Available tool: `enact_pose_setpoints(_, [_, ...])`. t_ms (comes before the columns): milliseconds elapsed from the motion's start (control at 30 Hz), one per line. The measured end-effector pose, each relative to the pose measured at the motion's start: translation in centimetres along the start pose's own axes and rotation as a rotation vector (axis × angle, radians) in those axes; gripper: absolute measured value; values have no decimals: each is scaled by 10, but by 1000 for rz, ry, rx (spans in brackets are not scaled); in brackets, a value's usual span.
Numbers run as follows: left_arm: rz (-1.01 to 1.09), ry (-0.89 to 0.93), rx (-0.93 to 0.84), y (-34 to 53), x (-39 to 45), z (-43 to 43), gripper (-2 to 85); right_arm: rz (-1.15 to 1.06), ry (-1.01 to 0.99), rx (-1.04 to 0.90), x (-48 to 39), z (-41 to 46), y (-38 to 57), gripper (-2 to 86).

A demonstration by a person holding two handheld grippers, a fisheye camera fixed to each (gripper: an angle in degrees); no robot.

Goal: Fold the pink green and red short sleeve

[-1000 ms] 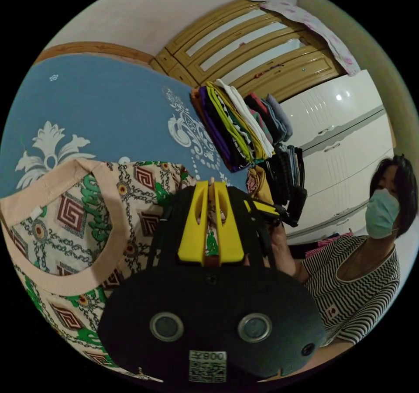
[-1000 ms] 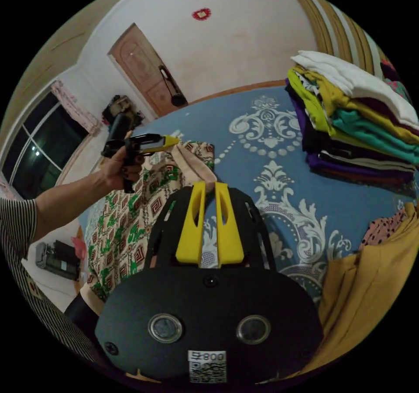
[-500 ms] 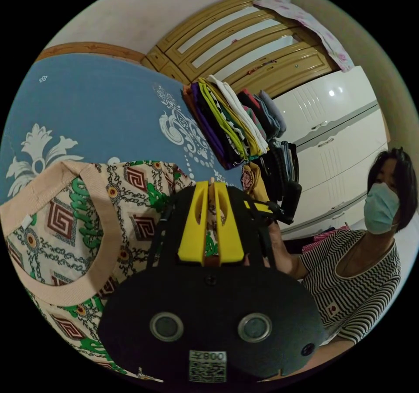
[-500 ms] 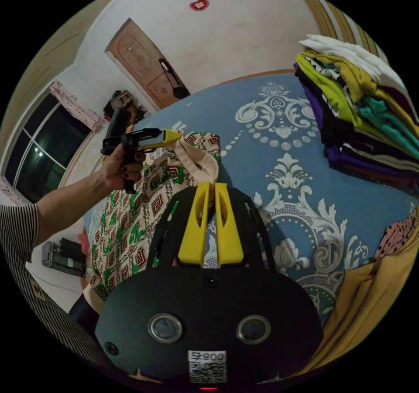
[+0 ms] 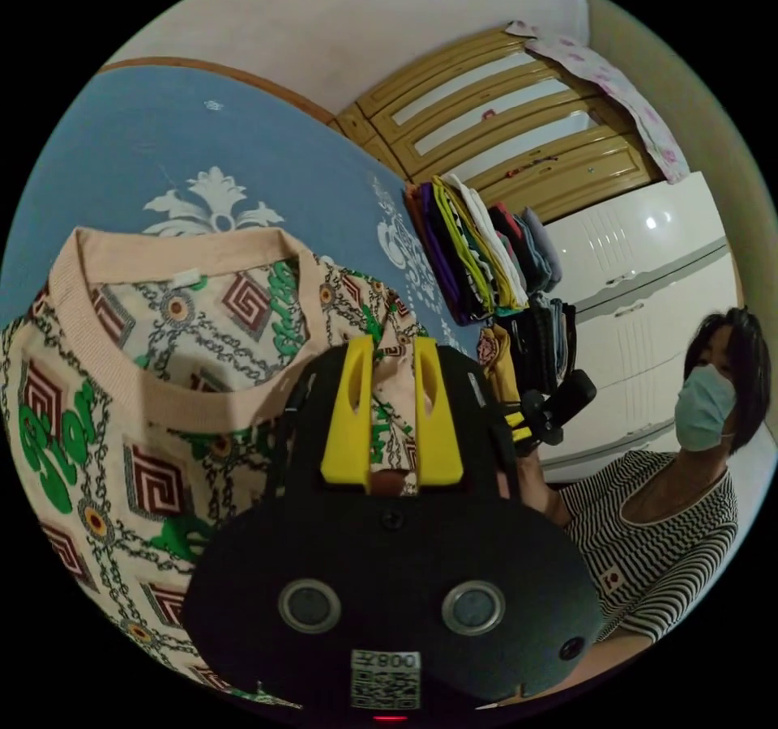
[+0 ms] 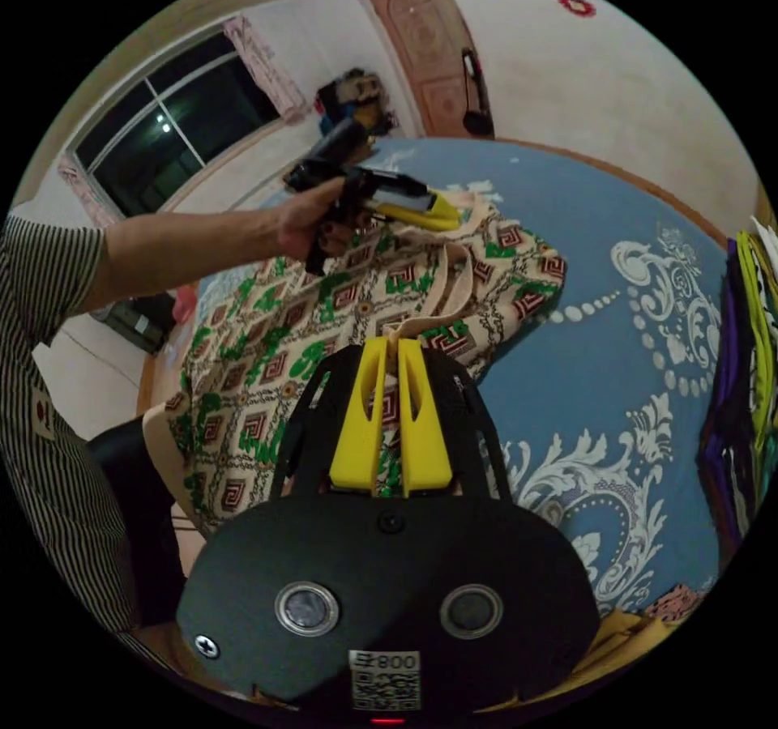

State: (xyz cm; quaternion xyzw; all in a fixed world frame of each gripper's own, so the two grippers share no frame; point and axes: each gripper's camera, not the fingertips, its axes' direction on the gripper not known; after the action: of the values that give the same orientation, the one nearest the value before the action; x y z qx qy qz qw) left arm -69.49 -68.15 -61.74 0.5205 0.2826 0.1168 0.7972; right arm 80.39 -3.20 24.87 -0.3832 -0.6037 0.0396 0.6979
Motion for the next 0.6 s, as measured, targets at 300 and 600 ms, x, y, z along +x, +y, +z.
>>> enact_pose_setpoints(300, [103,-128,-106,-15,26,19,98,12,-72,-35,-4,5,-8,20])
enact_pose_setpoints(600, [181,-315,-289,4,44,33,70,-34,11,-82,-25,11,-17,17])
